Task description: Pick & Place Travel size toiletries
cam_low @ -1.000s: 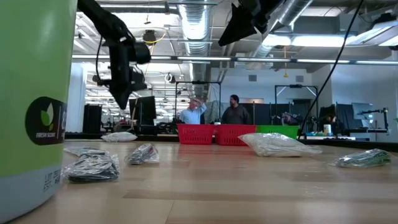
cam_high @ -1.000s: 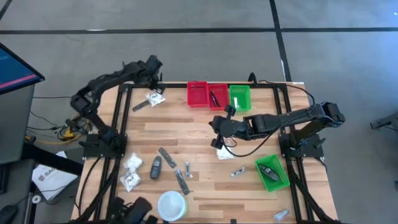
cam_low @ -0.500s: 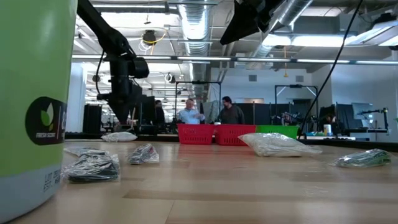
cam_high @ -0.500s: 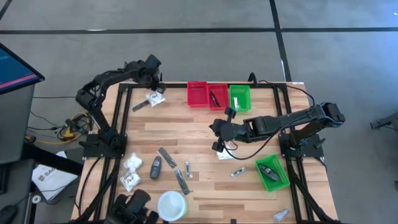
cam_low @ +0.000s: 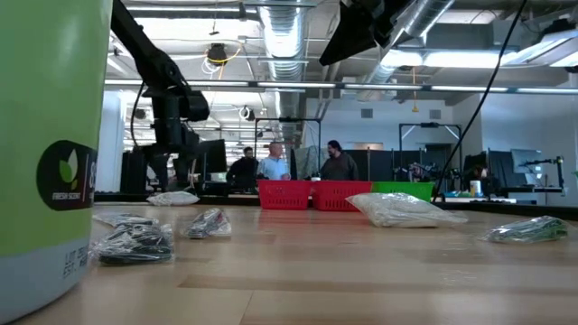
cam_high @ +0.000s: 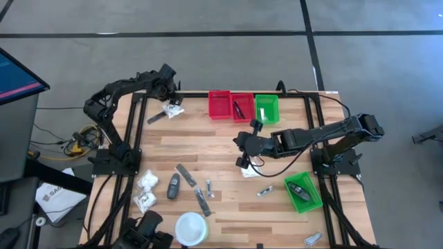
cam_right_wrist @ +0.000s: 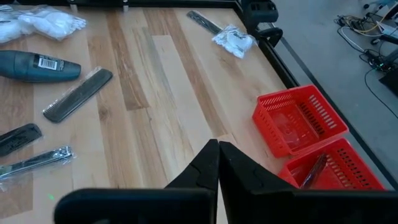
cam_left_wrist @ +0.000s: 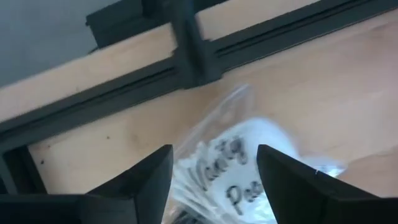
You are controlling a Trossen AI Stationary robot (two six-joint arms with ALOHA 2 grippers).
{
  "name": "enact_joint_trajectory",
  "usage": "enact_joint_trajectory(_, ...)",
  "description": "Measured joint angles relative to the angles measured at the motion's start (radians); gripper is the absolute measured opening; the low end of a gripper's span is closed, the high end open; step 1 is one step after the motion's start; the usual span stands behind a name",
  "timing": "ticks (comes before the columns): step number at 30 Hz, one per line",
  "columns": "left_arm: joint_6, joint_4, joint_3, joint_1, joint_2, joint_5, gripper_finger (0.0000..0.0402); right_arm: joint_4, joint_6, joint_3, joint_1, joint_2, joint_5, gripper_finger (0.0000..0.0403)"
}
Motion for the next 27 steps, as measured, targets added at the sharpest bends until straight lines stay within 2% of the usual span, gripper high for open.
enact_joint_trajectory(7,-0.003,0.008,-0.051,0.017,0.000,0.012,0.0203,0.000,-0.001,0.000,0.000,0.000,0.000,0.0001)
enact_joint_trajectory(22,-0.089,0.027,-0.141,-0.022,-0.004,0.228,0.0180,-0.013,-0.001,0.000,0.006,0.000,0.000,0.0001)
enact_joint_trajectory(27,-0.068,0.024,-0.160,-0.071,-0.015,0.211,0.0180,-0.023,0.004,0.000,0.006,0.000,0.000,0.0001)
